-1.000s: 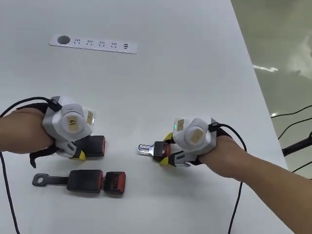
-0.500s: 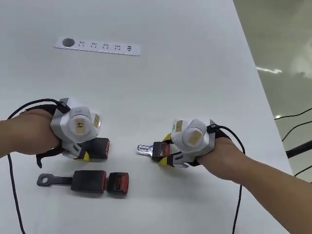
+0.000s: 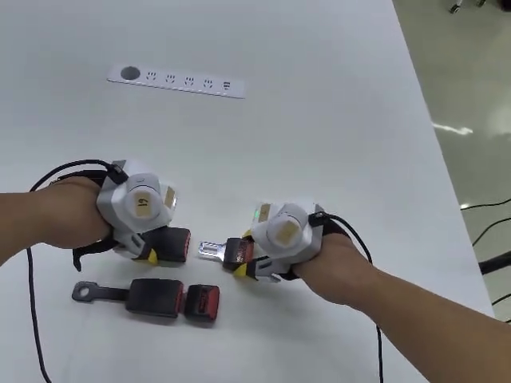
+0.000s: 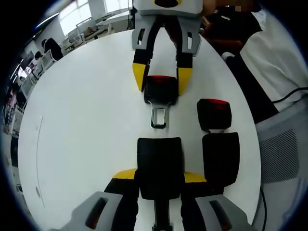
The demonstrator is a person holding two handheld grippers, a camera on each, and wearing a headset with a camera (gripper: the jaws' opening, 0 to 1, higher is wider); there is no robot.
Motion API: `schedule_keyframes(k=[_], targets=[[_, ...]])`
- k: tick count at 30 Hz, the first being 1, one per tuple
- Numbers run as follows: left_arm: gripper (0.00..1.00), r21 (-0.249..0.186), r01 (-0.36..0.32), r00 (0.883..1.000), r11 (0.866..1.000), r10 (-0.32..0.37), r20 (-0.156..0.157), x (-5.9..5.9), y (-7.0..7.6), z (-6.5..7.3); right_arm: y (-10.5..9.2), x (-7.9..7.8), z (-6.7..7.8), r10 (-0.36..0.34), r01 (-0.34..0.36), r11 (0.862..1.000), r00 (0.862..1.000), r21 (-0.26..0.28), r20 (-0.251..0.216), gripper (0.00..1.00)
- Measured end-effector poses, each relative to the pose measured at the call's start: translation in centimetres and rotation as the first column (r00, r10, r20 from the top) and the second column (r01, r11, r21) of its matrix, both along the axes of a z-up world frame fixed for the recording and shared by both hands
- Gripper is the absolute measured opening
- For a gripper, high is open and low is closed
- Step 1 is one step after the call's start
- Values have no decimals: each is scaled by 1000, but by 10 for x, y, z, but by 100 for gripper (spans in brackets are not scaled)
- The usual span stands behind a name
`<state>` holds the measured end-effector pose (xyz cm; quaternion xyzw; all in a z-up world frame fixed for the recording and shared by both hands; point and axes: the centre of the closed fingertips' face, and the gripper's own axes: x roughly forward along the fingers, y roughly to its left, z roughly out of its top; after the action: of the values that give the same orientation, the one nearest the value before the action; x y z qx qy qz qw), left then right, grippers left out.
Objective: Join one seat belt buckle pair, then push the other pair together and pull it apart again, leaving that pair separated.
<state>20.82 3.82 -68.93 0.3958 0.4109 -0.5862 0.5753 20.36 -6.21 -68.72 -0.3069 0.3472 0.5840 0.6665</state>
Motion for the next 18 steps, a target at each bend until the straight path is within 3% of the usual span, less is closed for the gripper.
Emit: schedule_keyframes(k=[8, 18], targets=[[33, 4, 2, 1000, 1000, -2, 0, 0, 0, -1, 15, 2, 2, 15, -15, 1000, 1000, -13, 10, 32], [33, 1, 0, 1000, 1000, 0, -3, 0, 0, -1, 14, 5, -3, 17, -17, 1000, 1000, -4, 12, 32]])
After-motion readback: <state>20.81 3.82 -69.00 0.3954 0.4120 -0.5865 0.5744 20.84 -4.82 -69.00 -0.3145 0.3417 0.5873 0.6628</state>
